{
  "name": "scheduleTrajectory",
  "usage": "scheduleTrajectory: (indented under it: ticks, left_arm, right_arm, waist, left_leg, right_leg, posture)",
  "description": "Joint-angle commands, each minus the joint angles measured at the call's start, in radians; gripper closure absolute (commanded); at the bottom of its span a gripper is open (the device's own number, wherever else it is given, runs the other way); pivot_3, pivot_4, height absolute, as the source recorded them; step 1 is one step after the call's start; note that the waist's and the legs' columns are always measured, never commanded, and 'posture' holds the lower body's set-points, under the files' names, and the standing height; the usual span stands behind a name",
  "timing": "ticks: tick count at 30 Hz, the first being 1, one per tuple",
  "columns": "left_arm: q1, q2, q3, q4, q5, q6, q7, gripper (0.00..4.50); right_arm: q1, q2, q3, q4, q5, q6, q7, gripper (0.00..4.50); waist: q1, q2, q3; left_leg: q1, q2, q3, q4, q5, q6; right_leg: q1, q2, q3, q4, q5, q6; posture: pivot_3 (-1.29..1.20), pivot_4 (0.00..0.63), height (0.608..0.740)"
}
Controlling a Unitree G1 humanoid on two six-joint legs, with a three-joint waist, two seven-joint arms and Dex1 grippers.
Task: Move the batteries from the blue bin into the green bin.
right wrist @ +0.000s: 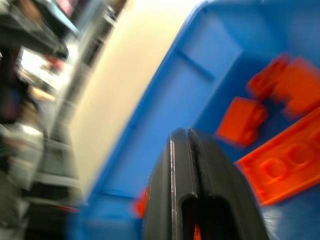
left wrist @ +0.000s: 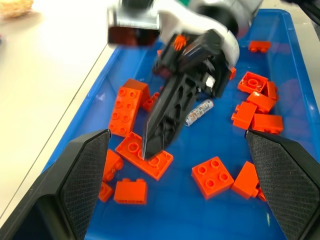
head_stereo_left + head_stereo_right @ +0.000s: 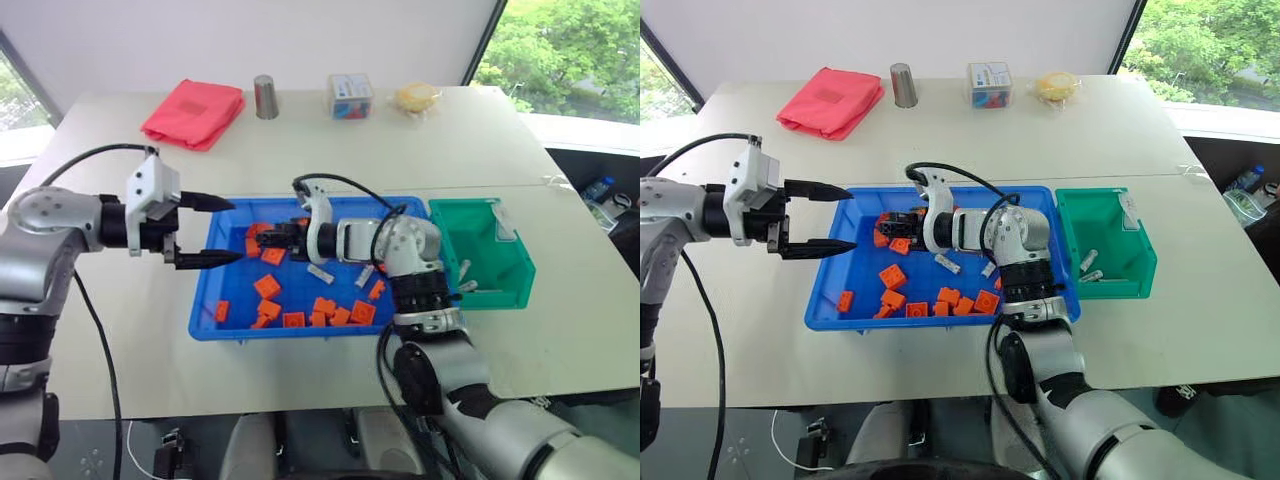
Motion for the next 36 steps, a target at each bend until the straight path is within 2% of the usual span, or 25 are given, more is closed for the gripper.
scheduleTrajectory:
  ticks: [1,4,5,7,10,14,26,29,32,36]
  left_arm:
    - [-0.007,0.009,0.020,-0.013,-0.004,-0.008,-0.004,0.00]
    - [0.000,0.003,0.016,-0.017,-0.004,-0.008,-0.001,0.00]
    - [0.002,-0.001,0.014,-0.021,-0.006,-0.006,-0.001,0.00]
    - [0.004,-0.008,0.010,-0.026,-0.009,-0.004,-0.002,0.00]
    - [0.001,-0.017,0.002,-0.021,-0.005,-0.008,-0.007,0.00]
    - [-0.019,-0.034,-0.012,-0.013,0.000,-0.010,-0.017,0.00]
    - [-0.047,-0.048,-0.025,-0.011,0.004,-0.010,-0.019,0.00]
    - [-0.042,-0.048,-0.023,-0.015,0.004,-0.010,-0.017,0.00]
    - [-0.039,-0.048,-0.021,-0.019,0.001,-0.009,-0.015,0.00]
    - [-0.030,-0.053,-0.020,-0.026,-0.007,-0.006,-0.016,0.00]
  right_arm:
    - [0.031,-0.192,0.161,-0.238,-0.044,-0.062,0.140,4.45]
    - [0.084,-0.375,0.268,-0.371,-0.119,-0.124,0.196,3.65]
    - [0.112,-0.433,0.300,-0.421,-0.142,-0.141,0.212,3.10]
    - [0.156,-0.476,0.302,-0.493,-0.126,-0.125,0.228,2.11]
    - [0.190,-0.442,0.249,-0.518,-0.082,-0.061,0.205,2.11]
    - [0.217,-0.426,0.258,-0.498,-0.104,-0.071,0.183,2.11]
    - [0.272,-0.388,0.326,-0.311,-0.217,-0.238,0.184,2.11]
    - [0.286,-0.379,0.321,-0.307,-0.220,-0.254,0.195,2.95]
    - [0.291,-0.366,0.309,-0.318,-0.212,-0.244,0.200,4.44]
    - [0.273,-0.332,0.208,-0.365,-0.146,-0.144,0.188,4.42]
  waist:
    - [0.008,0.000,0.000]
    - [0.011,-0.001,0.000]
    - [0.012,-0.001,0.000]
    - [0.015,-0.001,0.000]
    - [0.011,-0.001,0.000]
    - [0.016,-0.001,0.000]
    - [0.021,-0.002,0.000]
    - [0.019,-0.002,0.000]
    - [0.018,-0.002,0.000]
    - [0.019,-0.002,0.000]
  left_leg:
    - [0.000,0.000,0.000,0.000,0.000,0.000]
    - [-0.001,-0.001,0.002,0.000,-0.001,0.002]
    - [-0.001,0.000,0.002,0.000,-0.001,0.002]
    - [-0.001,0.000,0.002,0.000,-0.001,0.002]
    - [0.000,0.001,0.002,0.000,-0.001,0.002]
    - [0.002,0.002,0.002,0.002,-0.001,0.002]
    - [0.000,0.000,0.003,0.002,-0.001,0.002]
    - [0.000,0.000,0.003,0.002,-0.001,0.002]
    - [0.000,0.000,0.003,0.002,-0.001,0.002]
    - [0.001,0.000,0.003,0.002,-0.001,0.002]
  right_leg:
    - [0.000,0.000,0.000,-0.001,0.000,0.000]
    - [-0.001,0.000,0.001,-0.002,0.000,0.000]
    - [-0.001,0.001,0.001,-0.001,0.000,0.000]
    - [-0.001,0.002,-0.001,-0.001,0.000,0.000]
    - [-0.001,0.004,0.000,0.000,-0.001,-0.001]
    - [0.000,0.005,0.001,0.000,-0.002,-0.003]
    - [0.000,0.002,0.001,0.000,-0.001,-0.002]
    - [0.000,0.003,0.001,0.000,-0.001,-0.002]
    - [0.000,0.003,0.001,0.000,0.000,0.000]
    - [0.000,0.003,0.001,0.000,0.000,0.000]
  posture:
    - [0.00,0.150,0.736]
    - [0.00,0.150,0.736]
    - [0.00,0.150,0.736]
    - [0.00,0.150,0.736]
    - [0.00,0.150,0.736]
    - [0.00,0.150,0.736]
    - [0.00,0.150,0.736]
    - [0.00,0.150,0.736]
    - [0.00,0.150,0.736]
    - [0.00,0.150,0.736]
